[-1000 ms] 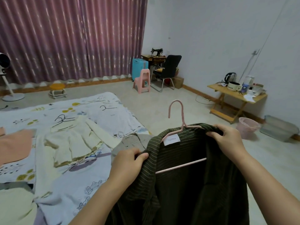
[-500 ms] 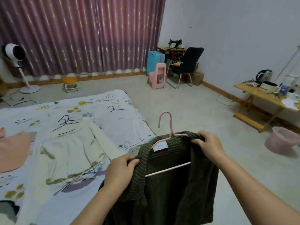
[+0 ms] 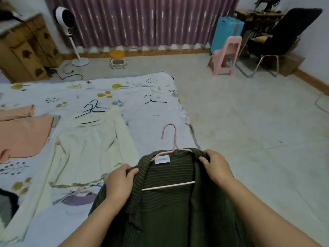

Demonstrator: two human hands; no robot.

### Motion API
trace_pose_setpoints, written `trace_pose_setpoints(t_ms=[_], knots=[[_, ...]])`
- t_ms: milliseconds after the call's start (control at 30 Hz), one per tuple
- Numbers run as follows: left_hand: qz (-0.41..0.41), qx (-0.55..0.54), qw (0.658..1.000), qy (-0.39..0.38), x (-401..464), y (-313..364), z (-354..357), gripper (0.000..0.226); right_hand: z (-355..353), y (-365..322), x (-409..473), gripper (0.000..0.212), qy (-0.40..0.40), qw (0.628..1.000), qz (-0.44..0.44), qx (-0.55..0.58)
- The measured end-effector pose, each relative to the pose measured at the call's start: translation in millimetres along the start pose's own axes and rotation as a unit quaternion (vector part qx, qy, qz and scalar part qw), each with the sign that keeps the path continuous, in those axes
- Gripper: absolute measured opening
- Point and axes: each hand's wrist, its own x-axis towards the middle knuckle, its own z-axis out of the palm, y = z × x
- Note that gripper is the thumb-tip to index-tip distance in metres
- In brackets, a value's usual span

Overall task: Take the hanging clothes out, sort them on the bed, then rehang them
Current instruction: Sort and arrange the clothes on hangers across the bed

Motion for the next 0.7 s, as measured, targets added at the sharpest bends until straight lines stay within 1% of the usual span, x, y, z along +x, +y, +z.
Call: trace_pose_setpoints(t_ms=[67,133,200,300,367,433,500,567,600,633,700], knots=[[-0.018,0.015,1.0,0.005,21,-10,20,0.023,28,8,17,0.033,-0.007,1.0,-0.01,-0.004],[-0.028,0.033,0.999,0.008,43,-21,42,0.023,60,19,28,0.046,-0.025,0.999,-0.013,-0.032],[-0.037,0.054,0.998,0.004,62,-35,64,0.022,91,30,36,0.055,-0.073,0.996,0.002,-0.059],[-0.046,0.093,0.994,-0.028,87,-61,101,0.025,135,47,43,0.063,-0.168,0.982,0.029,-0.086],[-0.048,0.169,0.983,-0.046,96,-72,122,0.028,161,56,45,0.066,-0.223,0.97,0.044,-0.088],[-0.049,0.23,0.971,-0.046,94,-82,139,0.036,183,64,45,0.067,-0.257,0.961,0.054,-0.09],[-0.015,0.239,0.97,-0.032,81,-90,153,0.042,200,69,43,0.066,-0.27,0.956,0.056,-0.102],[0.059,0.252,0.965,-0.032,63,-99,166,0.042,210,73,42,0.066,-0.27,0.955,0.056,-0.113],[0.087,0.269,0.957,-0.059,54,-104,171,0.044,213,74,41,0.065,-0.27,0.954,0.055,-0.118],[0.089,0.284,0.948,-0.115,47,-110,174,0.048,215,75,41,0.065,-0.273,0.953,0.053,-0.122],[0.051,0.292,0.925,-0.24,41,-123,179,0.057,213,74,41,0.065,-0.286,0.948,0.051,-0.13]])
